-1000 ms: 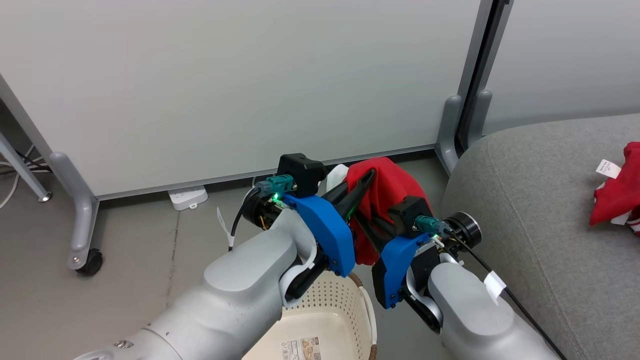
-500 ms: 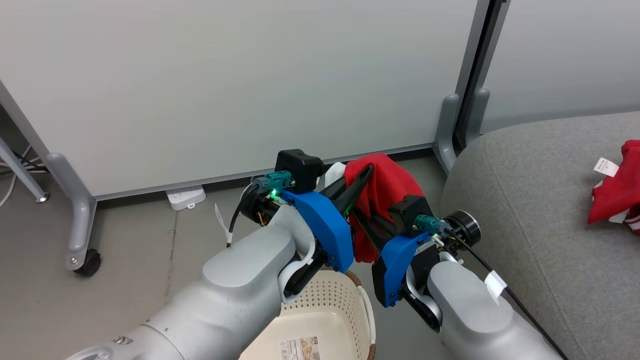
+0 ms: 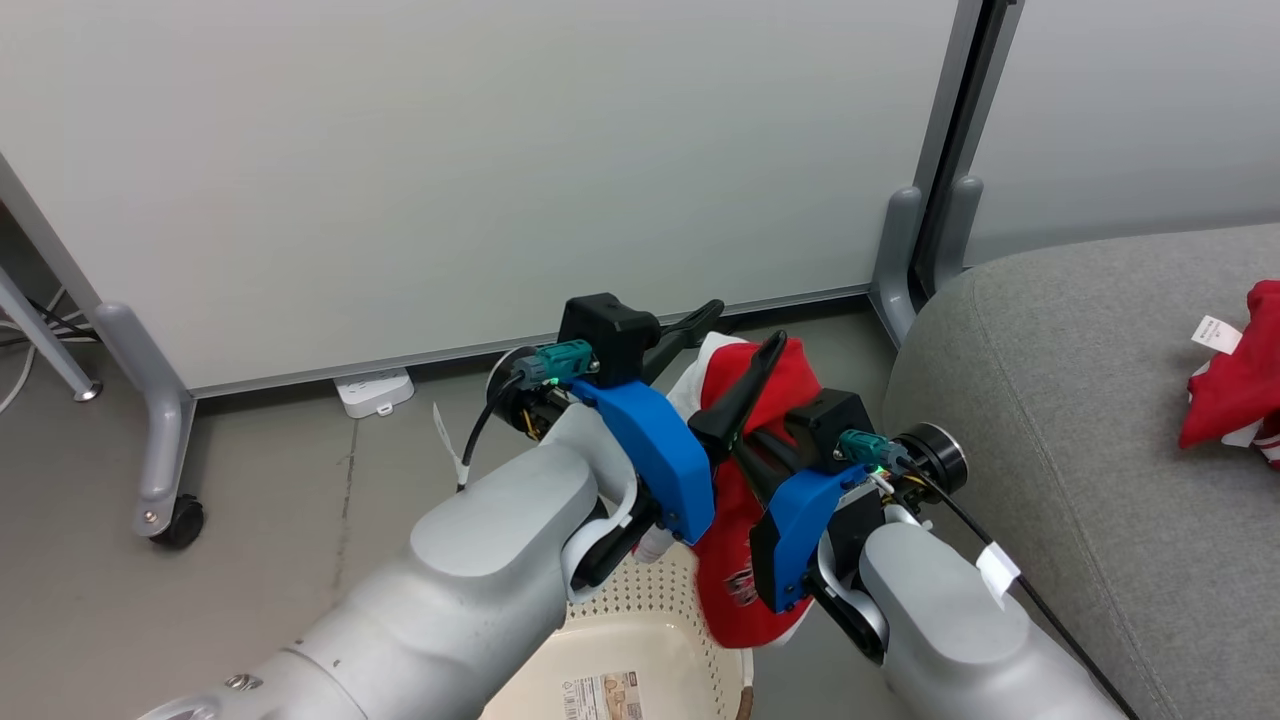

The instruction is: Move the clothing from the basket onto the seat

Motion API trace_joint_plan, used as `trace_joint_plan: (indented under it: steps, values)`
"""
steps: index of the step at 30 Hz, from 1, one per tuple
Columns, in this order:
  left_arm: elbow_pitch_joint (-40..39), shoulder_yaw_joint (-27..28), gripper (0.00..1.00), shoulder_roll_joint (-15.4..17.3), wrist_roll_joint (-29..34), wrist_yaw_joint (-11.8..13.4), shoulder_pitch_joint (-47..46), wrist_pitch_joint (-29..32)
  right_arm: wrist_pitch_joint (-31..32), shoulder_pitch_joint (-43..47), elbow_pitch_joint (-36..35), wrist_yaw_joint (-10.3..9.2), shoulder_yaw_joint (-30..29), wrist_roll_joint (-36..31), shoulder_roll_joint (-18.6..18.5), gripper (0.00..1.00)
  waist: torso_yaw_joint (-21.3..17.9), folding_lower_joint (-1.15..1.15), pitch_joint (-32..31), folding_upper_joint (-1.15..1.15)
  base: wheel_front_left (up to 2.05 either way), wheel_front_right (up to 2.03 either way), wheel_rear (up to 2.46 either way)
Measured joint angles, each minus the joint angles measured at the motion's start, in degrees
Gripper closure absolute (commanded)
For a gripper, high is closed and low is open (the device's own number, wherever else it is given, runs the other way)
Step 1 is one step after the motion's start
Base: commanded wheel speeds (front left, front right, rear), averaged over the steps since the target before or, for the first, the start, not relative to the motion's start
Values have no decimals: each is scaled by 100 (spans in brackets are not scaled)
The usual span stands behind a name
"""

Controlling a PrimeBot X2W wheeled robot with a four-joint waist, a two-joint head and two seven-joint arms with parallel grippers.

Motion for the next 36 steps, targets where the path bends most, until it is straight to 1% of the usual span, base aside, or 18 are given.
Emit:
trace_joint_plan:
  steps: [2, 5, 9, 12, 17, 21, 25, 30, 36]
  values:
    - [-180, 326, 0, 43, 255, -2, 142, -8, -35, 1, 24, 0, -42, -3, 1, 100, 19, 0, 12, 0, 0, 0, 0]
    - [-584, 968, 0, 266, 721, 76, 643, -14, -76, 2, 97, 0, -141, -56, 0, 100, 59, 0, 16, 0, 0, 0, 0]
    - [-1234, 1830, 0, 594, 1440, 341, 1614, -13, -143, 16, 201, 0, -310, -200, 2, 100, 136, 0, 21, 0, 0, 0, 0]
    - [-1718, 2324, 0, 756, 1993, 463, 2326, -14, -168, 33, 286, 0, -478, -309, 0, 100, 204, 0, 25, 0, 0, 0, 0]
    - [-2302, 2988, 0, 938, 2714, 448, 3252, -13, -194, 49, 332, 0, -682, -421, -1, 100, 298, 0, 52, 0, 0, 0, 0]
    - [-2566, 3488, 0, 931, 3140, 357, 3796, -14, -219, 75, 332, 0, -792, -472, 0, 100, 341, 0, 69, 0, 0, 0, 0]
    - [-2549, 3852, 0, 887, 3417, 241, 4177, -14, -219, 103, 307, 0, -839, -527, 0, 100, 342, 0, 65, 0, 0, 0, 0]
    - [-2504, 4206, 0, 727, 3672, 94, 4350, -14, -189, 166, 271, 0, -850, -528, 0, 100, 328, 0, 60, 0, 0, 0, 0]
    - [-2349, 4456, 0, 555, 3838, -67, 4471, -14, -174, 239, 233, 0, -882, -528, 0, 100, 322, 0, 85, 0, 0, 0, 0]
